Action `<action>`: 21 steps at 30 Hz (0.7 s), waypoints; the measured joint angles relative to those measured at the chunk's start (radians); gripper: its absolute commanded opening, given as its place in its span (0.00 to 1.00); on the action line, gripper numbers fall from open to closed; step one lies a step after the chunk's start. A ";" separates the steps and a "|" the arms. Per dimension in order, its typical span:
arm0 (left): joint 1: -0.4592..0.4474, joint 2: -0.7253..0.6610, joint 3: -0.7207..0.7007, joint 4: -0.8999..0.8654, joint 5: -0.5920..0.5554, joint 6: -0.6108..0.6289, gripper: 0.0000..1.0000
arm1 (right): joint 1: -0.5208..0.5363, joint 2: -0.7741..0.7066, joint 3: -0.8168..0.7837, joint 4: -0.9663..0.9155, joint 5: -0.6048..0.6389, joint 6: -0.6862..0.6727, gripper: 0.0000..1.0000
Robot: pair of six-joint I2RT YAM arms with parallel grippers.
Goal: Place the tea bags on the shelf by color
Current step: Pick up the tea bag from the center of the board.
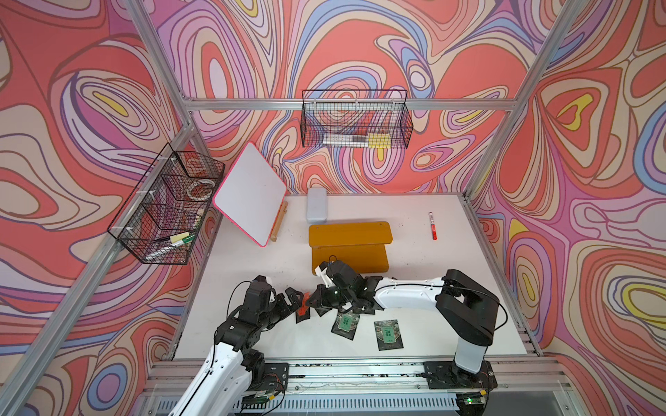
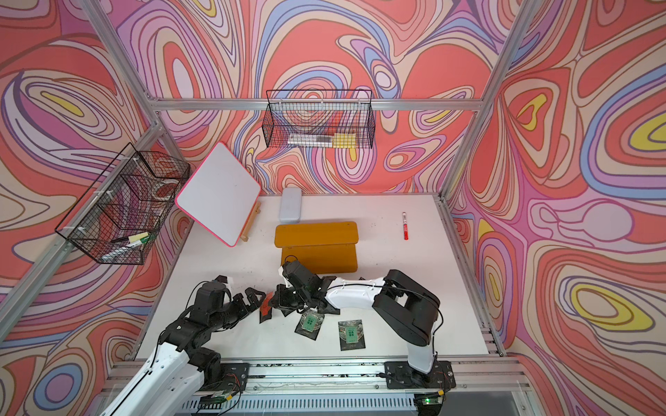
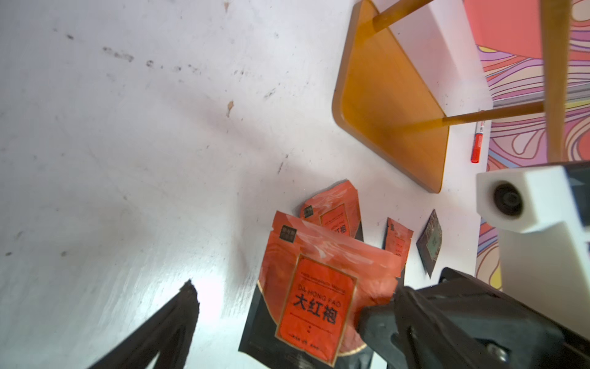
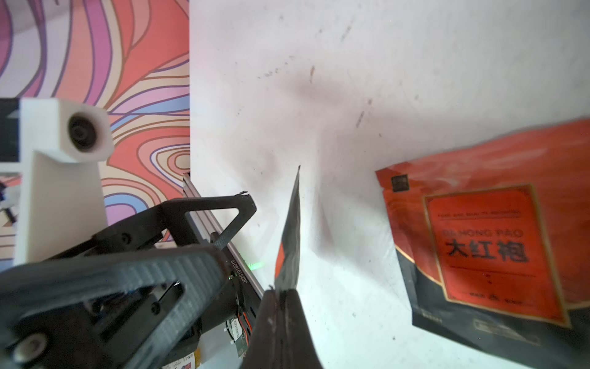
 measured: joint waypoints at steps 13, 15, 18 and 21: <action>0.000 0.010 0.018 0.171 0.105 0.036 0.92 | -0.168 -0.266 -0.095 -0.130 0.002 -0.165 0.00; 0.000 0.018 0.017 0.235 0.146 0.035 0.92 | -0.187 -0.291 -0.103 -0.146 -0.006 -0.181 0.00; 0.000 0.037 0.003 0.344 0.206 0.020 0.90 | -0.206 -0.326 -0.111 -0.151 -0.027 -0.201 0.00; 0.000 0.077 -0.016 0.450 0.265 -0.001 0.86 | -0.222 -0.362 -0.122 -0.152 -0.051 -0.214 0.00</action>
